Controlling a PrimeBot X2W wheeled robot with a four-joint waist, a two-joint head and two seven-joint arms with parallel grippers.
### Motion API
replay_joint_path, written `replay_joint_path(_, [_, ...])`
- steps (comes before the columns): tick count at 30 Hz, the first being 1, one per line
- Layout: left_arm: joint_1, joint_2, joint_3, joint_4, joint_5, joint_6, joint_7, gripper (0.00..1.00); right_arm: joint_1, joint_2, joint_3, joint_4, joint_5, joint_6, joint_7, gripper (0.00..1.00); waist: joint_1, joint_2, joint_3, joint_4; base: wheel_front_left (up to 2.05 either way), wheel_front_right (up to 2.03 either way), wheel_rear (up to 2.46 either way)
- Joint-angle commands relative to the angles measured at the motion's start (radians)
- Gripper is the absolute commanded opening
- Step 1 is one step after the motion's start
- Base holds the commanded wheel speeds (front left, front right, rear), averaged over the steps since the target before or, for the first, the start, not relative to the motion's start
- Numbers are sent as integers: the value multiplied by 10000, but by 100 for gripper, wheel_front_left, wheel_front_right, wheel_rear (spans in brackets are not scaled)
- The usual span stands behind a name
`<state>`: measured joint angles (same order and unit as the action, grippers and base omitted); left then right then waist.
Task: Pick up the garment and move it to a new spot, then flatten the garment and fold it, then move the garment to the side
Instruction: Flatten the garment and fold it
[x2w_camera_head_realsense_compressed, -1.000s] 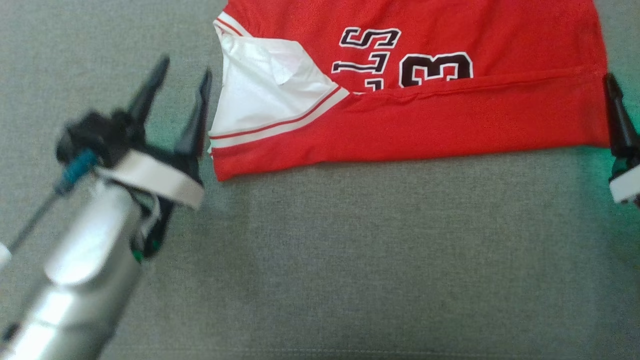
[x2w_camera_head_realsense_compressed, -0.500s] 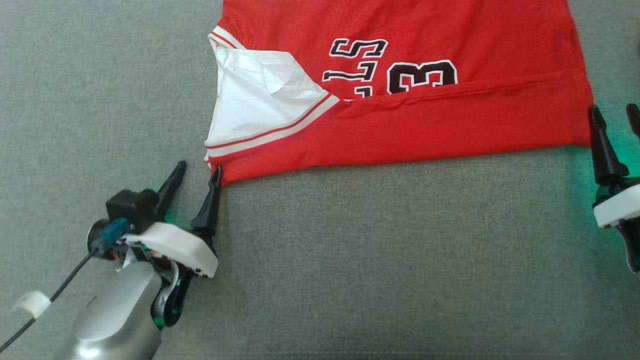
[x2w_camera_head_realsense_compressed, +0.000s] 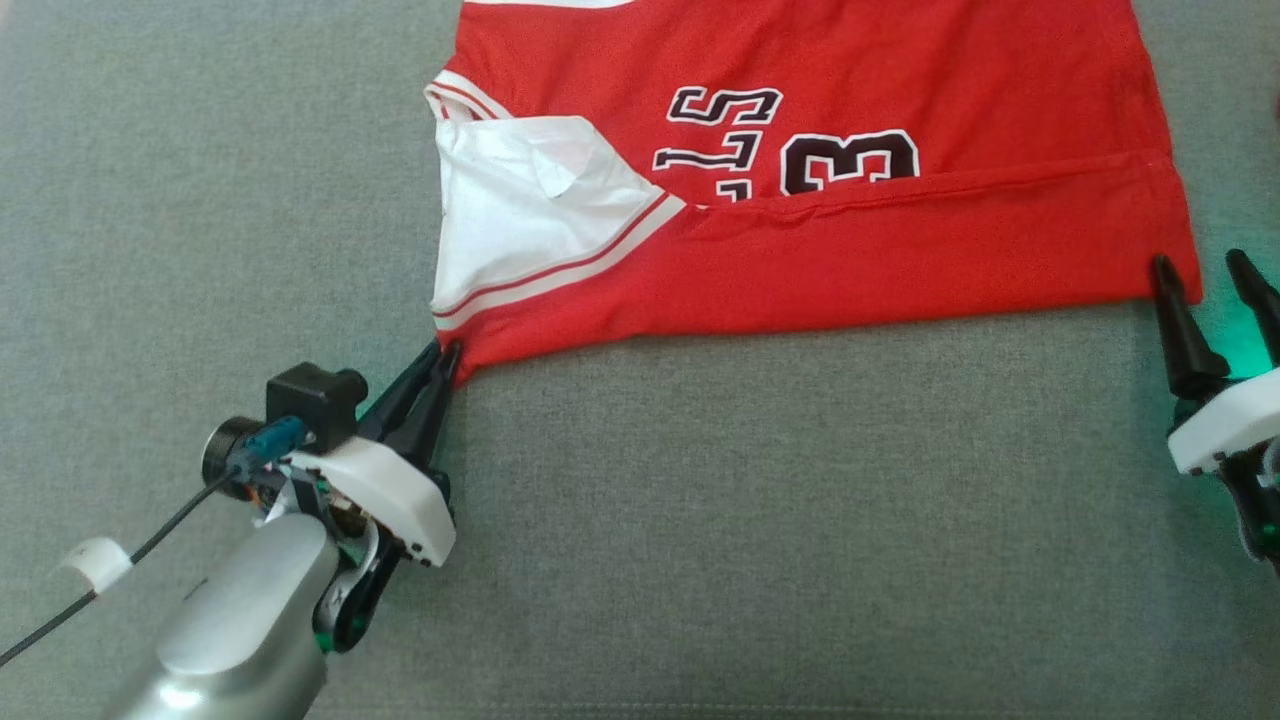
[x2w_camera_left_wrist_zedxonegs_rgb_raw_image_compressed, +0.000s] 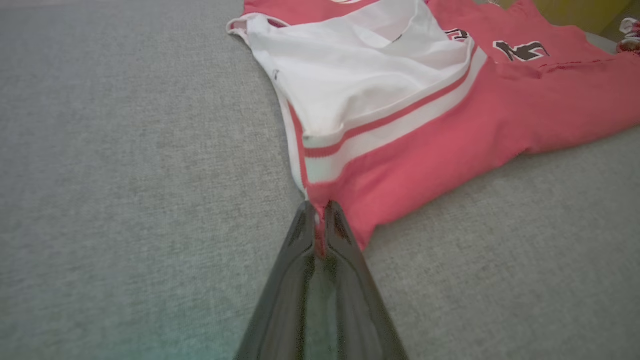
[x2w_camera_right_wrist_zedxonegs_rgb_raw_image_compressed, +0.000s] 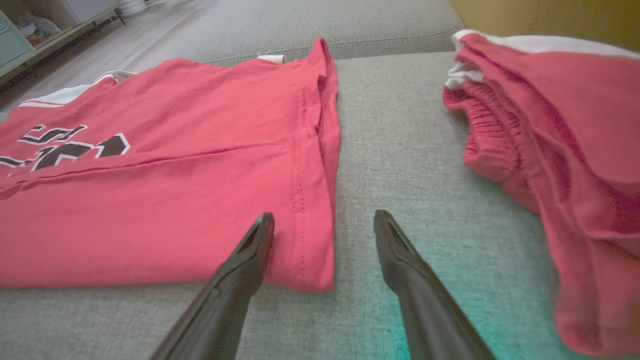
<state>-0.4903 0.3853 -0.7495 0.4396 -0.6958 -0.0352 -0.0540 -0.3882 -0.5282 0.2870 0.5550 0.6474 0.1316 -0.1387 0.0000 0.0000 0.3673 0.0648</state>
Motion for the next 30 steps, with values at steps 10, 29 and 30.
replay_joint_path(10, [38, 877, -13, -655, 352, 93, 147, 0, 3, -94, 439, 554, -125, -9, 374, 0, 0, 0, -476, 97, 0, 0, 0])
replay_joint_path(29, [2924, 2767, -614, -3503, 40, 907, 1375, 0, 4571, -897, -26, -1407, 663, -9, 261, 0, 0, 0, -2537, -95, 0, 0, 0])
replay_joint_path(30, [3130, 2808, -634, -3656, -51, 977, 1418, 0, 4777, -873, -104, -1579, 640, -9, 283, 0, 0, 0, -2525, -113, 0, 0, 0])
